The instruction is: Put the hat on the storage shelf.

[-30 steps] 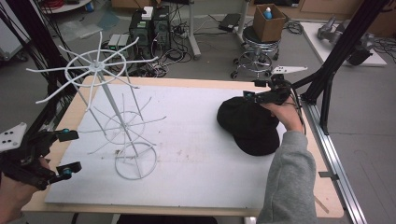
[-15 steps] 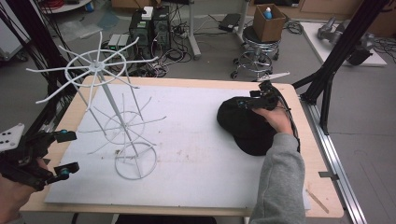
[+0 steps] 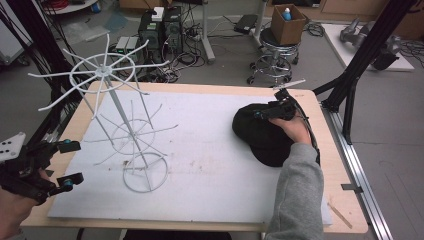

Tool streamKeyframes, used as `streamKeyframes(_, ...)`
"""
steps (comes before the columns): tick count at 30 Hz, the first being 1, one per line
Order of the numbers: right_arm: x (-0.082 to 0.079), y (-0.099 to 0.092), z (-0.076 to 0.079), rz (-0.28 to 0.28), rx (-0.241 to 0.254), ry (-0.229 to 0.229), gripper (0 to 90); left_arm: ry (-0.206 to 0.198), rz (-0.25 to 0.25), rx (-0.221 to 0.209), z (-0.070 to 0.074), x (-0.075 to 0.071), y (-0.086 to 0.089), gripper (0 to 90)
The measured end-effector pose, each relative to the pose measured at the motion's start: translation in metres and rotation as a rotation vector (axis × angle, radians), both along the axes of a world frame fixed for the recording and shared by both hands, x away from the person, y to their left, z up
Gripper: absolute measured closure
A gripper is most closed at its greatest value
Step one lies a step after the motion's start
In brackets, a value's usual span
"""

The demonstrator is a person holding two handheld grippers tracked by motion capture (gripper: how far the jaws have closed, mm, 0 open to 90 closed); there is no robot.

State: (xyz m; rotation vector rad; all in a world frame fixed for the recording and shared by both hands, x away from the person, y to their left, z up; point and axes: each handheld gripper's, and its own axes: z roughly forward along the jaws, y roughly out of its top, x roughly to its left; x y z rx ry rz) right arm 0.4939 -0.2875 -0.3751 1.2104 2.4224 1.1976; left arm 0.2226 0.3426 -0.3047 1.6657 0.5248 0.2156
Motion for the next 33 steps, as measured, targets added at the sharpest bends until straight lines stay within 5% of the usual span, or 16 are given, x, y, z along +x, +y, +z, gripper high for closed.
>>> streamKeyframes(5, 0.001, -0.002, -0.003, -0.009, 0.028, 0.025, 9.4, 0.0, -0.002, 0.004, 0.0, 0.0, -0.001, 1.9)
streamKeyframes(16, -0.004, -0.002, -0.008, -0.034, -0.097, 0.059, 60.2, 0.006, 0.018, -0.009, 0.002, -0.001, 0.005, 1.9)
streamKeyframes(18, -0.006, -0.002, -0.005, -0.032, -0.088, 0.021, 67.6, 0.006, 0.018, -0.009, 0.002, -0.001, 0.005, 1.8)
streamKeyframes(27, -0.012, 0.001, 0.004, -0.004, -0.094, -0.027, 72.3, 0.012, 0.02, -0.002, 0.0, 0.0, 0.004, 1.9)
streamKeyframes(33, -0.022, 0.005, 0.017, 0.006, -0.024, -0.074, 72.3, 0.008, 0.011, -0.026, 0.004, -0.001, 0.006, 1.9)
